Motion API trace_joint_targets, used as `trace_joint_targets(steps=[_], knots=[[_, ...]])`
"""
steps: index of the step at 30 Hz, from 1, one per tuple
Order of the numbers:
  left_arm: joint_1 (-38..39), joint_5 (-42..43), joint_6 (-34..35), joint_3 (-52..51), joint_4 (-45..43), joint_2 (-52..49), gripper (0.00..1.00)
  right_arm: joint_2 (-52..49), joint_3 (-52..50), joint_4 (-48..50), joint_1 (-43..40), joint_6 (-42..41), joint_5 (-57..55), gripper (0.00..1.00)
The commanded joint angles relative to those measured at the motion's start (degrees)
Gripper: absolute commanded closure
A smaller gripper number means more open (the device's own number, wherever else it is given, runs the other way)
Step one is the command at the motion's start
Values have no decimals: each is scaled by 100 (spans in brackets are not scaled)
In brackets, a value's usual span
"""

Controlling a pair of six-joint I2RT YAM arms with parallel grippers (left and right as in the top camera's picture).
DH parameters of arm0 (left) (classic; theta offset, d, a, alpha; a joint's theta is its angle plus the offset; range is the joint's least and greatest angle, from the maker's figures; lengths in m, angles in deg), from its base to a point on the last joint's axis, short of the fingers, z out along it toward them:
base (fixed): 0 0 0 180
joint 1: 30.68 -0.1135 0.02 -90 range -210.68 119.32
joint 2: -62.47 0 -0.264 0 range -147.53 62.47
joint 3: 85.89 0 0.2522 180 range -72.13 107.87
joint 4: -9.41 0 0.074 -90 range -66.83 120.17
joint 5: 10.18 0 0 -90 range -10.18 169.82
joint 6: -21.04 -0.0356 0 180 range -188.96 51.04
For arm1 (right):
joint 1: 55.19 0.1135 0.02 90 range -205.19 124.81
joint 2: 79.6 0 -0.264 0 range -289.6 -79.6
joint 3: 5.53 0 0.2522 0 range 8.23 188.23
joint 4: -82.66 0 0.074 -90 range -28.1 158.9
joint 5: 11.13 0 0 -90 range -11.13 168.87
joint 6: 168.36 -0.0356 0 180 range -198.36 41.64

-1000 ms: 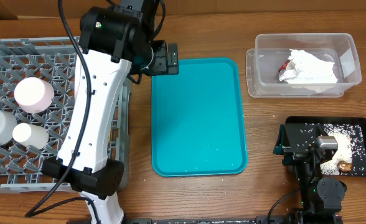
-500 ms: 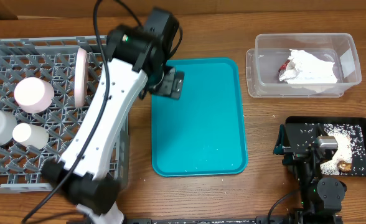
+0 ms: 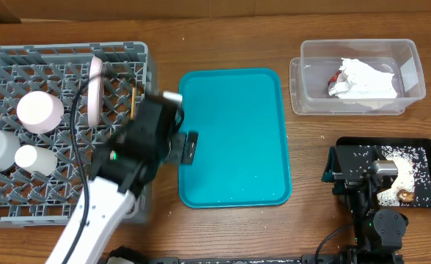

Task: Sort waste into correct bins and load items into the dishwasher

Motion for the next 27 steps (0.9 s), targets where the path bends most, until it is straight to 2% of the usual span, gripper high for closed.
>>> trace_joint_targets(steps=[1, 14, 20, 27], knots=[[-37, -59, -190, -887, -214, 883, 0, 44, -61, 44, -28, 42, -55, 0], [-37, -1045, -216, -3526, -2347, 3873, 0, 46, -61, 44, -28, 42, -55, 0], [-151, -1058, -210, -4673, -3265, 5047, 0, 44, -61, 44, -28, 42, -55, 0], [-354, -949, -210, -5464, -3860, 6089, 0, 44, -61, 44, -28, 42, -55, 0]])
